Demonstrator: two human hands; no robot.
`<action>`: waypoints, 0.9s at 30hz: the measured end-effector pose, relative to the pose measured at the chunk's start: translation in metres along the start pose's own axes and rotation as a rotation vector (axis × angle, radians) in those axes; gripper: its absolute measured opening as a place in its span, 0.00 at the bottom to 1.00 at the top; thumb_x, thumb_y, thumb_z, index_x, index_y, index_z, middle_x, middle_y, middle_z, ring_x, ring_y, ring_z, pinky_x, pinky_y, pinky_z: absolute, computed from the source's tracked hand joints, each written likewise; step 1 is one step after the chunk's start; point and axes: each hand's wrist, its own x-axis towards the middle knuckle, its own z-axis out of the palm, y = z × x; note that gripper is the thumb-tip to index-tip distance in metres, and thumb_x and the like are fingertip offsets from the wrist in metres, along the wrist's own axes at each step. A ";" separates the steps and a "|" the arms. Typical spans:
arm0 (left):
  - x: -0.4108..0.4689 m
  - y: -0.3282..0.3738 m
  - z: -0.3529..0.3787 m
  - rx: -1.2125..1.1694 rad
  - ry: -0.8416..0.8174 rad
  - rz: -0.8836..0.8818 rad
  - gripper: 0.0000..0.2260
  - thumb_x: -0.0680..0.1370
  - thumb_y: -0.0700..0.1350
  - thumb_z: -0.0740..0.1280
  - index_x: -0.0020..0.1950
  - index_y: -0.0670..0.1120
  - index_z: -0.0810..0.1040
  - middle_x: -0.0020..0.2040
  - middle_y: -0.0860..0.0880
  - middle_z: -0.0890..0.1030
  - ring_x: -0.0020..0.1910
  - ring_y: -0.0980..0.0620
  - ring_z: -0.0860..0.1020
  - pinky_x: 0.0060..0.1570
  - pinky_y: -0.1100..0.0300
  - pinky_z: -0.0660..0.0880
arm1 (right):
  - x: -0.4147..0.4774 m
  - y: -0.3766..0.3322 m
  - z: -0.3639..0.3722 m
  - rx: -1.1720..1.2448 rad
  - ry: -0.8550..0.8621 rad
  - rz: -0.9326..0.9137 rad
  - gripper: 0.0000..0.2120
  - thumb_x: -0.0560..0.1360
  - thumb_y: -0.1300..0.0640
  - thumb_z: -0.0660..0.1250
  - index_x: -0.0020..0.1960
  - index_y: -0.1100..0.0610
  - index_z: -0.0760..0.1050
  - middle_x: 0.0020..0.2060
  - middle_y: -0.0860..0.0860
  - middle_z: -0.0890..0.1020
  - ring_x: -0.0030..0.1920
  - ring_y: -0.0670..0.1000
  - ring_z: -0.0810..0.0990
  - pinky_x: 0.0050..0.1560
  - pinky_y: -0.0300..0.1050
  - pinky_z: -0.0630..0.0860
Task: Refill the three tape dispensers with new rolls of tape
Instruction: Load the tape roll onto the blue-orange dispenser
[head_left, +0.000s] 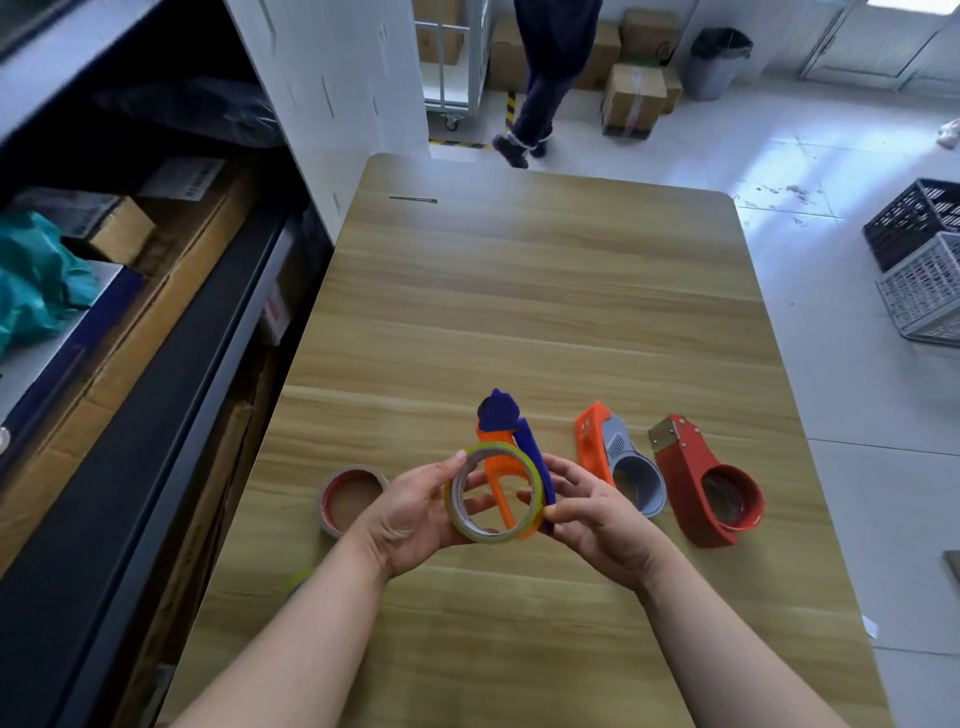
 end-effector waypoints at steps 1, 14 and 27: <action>-0.001 0.000 0.002 0.015 0.008 0.005 0.20 0.78 0.49 0.61 0.65 0.39 0.75 0.62 0.42 0.79 0.62 0.40 0.77 0.59 0.39 0.72 | -0.001 0.000 0.001 0.008 -0.013 0.006 0.31 0.63 0.74 0.65 0.65 0.60 0.73 0.57 0.59 0.80 0.57 0.58 0.80 0.56 0.54 0.78; -0.005 0.005 0.009 0.157 0.199 0.009 0.14 0.80 0.48 0.62 0.58 0.40 0.79 0.59 0.40 0.81 0.54 0.43 0.80 0.52 0.42 0.77 | 0.000 0.000 0.001 -0.210 0.138 0.015 0.25 0.64 0.67 0.63 0.61 0.60 0.76 0.55 0.60 0.79 0.53 0.56 0.81 0.56 0.53 0.77; -0.008 0.007 0.022 0.258 0.263 0.073 0.13 0.79 0.47 0.64 0.59 0.40 0.72 0.55 0.42 0.80 0.54 0.44 0.80 0.45 0.45 0.79 | -0.010 -0.007 0.000 -0.062 0.049 -0.051 0.29 0.61 0.70 0.65 0.63 0.64 0.72 0.52 0.60 0.79 0.50 0.56 0.80 0.55 0.52 0.77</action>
